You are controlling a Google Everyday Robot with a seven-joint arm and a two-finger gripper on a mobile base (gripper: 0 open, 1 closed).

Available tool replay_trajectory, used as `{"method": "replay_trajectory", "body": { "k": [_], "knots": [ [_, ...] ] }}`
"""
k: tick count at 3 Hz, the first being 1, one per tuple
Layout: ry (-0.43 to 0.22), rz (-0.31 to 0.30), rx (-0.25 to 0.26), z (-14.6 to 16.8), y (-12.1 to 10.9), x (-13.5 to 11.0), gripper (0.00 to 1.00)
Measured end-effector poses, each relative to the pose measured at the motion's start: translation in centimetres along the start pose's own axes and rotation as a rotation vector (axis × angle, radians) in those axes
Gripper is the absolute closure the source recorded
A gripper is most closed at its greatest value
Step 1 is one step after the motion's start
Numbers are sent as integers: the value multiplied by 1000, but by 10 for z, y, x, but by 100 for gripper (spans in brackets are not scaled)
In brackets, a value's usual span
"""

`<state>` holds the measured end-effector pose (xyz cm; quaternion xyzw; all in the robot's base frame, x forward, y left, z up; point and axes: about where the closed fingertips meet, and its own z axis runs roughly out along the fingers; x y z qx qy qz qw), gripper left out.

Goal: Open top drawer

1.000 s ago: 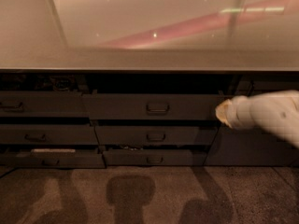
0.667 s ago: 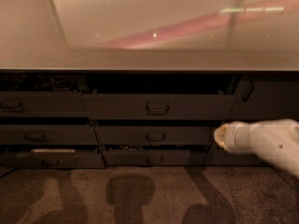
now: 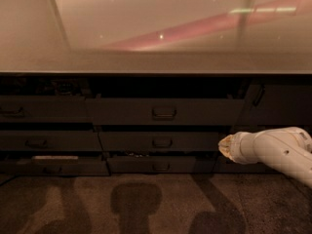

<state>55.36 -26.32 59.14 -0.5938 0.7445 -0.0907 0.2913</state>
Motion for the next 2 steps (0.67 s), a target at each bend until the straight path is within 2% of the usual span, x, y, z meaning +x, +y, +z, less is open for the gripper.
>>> {"method": "replay_trajectory", "body": {
  "k": [2],
  "knots": [
    [64, 61, 53, -15, -80, -14, 11]
  ]
}}
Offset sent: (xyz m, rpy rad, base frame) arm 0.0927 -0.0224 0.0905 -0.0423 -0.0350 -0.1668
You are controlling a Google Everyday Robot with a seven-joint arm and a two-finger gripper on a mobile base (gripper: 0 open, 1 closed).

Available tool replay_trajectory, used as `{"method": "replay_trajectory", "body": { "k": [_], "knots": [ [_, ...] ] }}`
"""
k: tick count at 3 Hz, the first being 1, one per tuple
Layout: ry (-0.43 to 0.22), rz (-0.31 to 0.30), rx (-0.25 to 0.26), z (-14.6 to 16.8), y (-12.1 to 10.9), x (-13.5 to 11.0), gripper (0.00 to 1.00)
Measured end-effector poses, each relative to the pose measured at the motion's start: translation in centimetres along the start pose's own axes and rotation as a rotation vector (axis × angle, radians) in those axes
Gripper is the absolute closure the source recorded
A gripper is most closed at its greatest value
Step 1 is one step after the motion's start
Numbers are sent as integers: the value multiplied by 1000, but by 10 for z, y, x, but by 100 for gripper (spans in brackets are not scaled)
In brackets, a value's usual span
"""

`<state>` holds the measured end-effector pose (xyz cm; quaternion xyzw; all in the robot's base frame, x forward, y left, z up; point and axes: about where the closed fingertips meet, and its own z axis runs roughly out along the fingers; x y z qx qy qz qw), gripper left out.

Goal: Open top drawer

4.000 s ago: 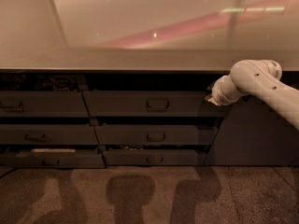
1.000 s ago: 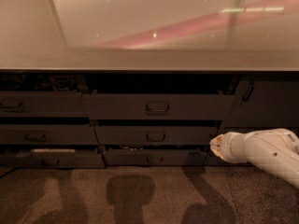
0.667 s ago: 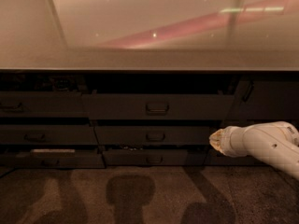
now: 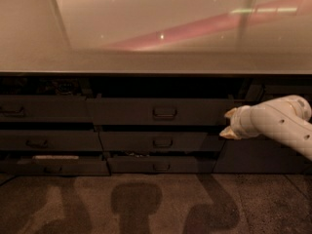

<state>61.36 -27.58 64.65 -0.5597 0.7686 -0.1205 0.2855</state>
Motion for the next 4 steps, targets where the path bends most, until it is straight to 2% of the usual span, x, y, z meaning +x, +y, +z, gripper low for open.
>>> {"method": "replay_trajectory", "body": {
  "k": [1, 2, 3, 4],
  "knots": [
    [30, 13, 20, -2, -20, -8, 0],
    [30, 13, 20, -2, -20, -8, 0],
    [-17, 21, -13, 1, -21, -8, 0],
    [-176, 124, -139, 13, -5, 0, 0]
  ]
}}
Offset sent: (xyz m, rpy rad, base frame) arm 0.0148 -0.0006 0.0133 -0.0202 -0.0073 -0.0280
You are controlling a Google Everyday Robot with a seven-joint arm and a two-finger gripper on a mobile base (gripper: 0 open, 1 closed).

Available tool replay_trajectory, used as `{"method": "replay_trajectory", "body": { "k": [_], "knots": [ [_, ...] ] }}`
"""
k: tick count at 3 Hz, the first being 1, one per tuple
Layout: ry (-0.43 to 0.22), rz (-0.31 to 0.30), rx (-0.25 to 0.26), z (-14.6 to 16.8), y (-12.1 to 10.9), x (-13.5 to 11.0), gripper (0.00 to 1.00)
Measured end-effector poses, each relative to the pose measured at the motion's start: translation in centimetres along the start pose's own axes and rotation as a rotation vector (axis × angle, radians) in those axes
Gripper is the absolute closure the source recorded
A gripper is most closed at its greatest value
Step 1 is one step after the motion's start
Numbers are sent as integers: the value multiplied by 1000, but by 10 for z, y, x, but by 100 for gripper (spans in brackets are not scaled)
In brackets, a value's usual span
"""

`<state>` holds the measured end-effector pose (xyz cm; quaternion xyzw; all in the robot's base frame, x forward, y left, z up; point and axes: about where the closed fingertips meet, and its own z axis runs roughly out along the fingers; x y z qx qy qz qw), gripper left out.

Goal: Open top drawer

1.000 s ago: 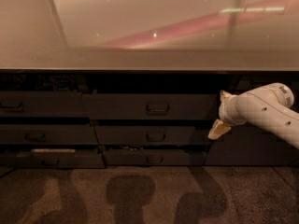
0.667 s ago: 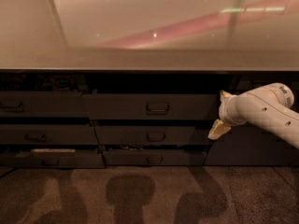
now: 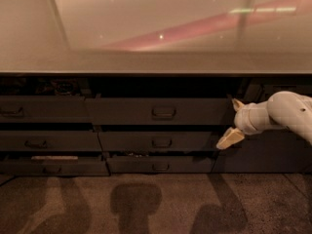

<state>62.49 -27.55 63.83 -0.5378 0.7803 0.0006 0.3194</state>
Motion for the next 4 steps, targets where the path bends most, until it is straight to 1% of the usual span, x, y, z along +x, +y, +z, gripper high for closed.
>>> {"method": "replay_trajectory", "body": {
  "k": [1, 2, 4],
  "knots": [
    [-28, 11, -21, 2, 3, -2, 0],
    [-28, 12, -21, 2, 3, -2, 0],
    [46, 34, 0, 4, -24, -15, 0]
  ]
}}
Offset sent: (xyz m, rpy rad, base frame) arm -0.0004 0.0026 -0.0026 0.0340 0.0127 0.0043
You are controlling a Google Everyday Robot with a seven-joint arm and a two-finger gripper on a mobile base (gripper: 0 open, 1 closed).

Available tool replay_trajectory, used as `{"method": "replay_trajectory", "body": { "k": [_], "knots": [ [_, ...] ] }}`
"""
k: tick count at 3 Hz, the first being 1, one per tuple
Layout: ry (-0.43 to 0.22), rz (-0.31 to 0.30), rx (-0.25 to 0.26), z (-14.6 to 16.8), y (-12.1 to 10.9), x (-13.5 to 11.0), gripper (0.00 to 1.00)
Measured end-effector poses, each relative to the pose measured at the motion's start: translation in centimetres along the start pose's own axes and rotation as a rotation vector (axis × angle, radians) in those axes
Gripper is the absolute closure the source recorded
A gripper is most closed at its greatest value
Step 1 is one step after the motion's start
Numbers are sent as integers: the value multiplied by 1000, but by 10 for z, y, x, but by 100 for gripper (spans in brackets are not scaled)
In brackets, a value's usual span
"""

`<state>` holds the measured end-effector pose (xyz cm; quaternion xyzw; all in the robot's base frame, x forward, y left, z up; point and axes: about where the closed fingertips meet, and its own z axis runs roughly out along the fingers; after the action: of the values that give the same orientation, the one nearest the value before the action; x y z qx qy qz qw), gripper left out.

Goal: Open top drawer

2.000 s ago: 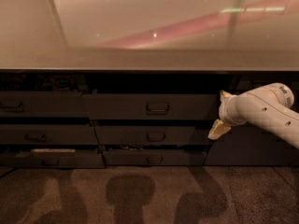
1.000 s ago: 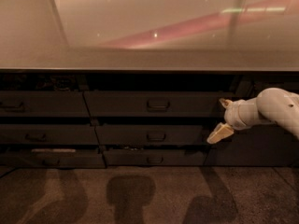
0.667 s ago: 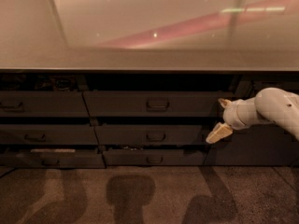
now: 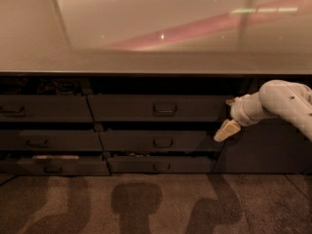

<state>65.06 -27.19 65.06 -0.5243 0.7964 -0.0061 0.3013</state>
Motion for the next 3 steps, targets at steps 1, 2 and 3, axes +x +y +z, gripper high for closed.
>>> {"method": "replay_trajectory", "body": {
  "k": [1, 2, 3],
  "knots": [
    [48, 15, 27, -10, -24, -9, 0],
    [89, 48, 52, -16, -49, -18, 0],
    [89, 48, 52, -16, -49, -18, 0]
  ]
}}
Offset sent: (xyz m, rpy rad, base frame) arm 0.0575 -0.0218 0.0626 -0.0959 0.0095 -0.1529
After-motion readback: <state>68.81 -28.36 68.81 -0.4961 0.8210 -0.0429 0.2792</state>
